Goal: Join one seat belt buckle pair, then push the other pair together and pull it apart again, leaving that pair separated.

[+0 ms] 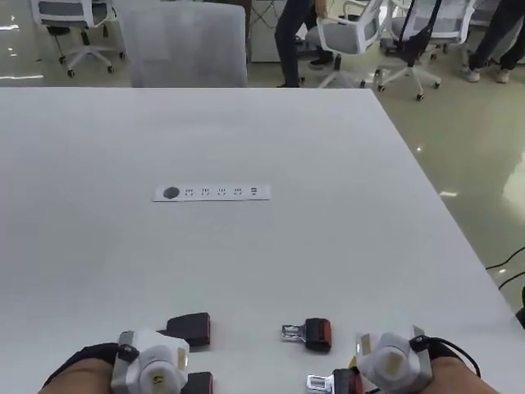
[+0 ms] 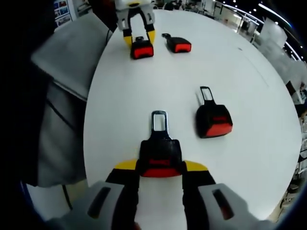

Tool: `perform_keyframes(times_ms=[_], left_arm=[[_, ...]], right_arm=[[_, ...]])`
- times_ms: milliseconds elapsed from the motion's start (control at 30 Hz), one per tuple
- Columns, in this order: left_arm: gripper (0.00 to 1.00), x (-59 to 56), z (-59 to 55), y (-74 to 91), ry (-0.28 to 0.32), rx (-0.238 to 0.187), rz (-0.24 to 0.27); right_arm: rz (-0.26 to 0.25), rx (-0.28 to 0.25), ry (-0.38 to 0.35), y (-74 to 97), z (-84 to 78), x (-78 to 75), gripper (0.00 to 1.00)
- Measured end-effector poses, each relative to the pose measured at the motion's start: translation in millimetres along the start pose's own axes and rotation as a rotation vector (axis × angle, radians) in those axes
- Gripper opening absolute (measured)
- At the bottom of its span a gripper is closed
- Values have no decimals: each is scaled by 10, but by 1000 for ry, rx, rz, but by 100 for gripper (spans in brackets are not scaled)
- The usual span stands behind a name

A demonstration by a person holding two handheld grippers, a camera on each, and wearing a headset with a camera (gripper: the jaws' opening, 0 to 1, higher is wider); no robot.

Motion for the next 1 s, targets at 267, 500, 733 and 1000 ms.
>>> perform_keyframes(times_ms=[267,500,733,1000], left_arm=[[32,-11,4,8,-10,7,1],[33,4,1,4,-7,11,-8],[33,12,1,-3,-4,16,-17],[32,12,1,-9,1,16,-24]], right_arm=[[13,41,46,-47,146,-24,34],[-6,-16,16,-132,310,-9,34],[2,-45,59,-234,523,64,34],[7,-77,70,-344,759,100,34]])
Point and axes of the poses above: the centre of the closed fingertips' face, and the gripper's own axes: y roughly backward along the fingers, x roughly to its left, z roughly out of its top, the point moved 9 cm from there along y, roughly backward along the fingers, and after that the axes turned 3 degrees about z, right-handed, at the moved point
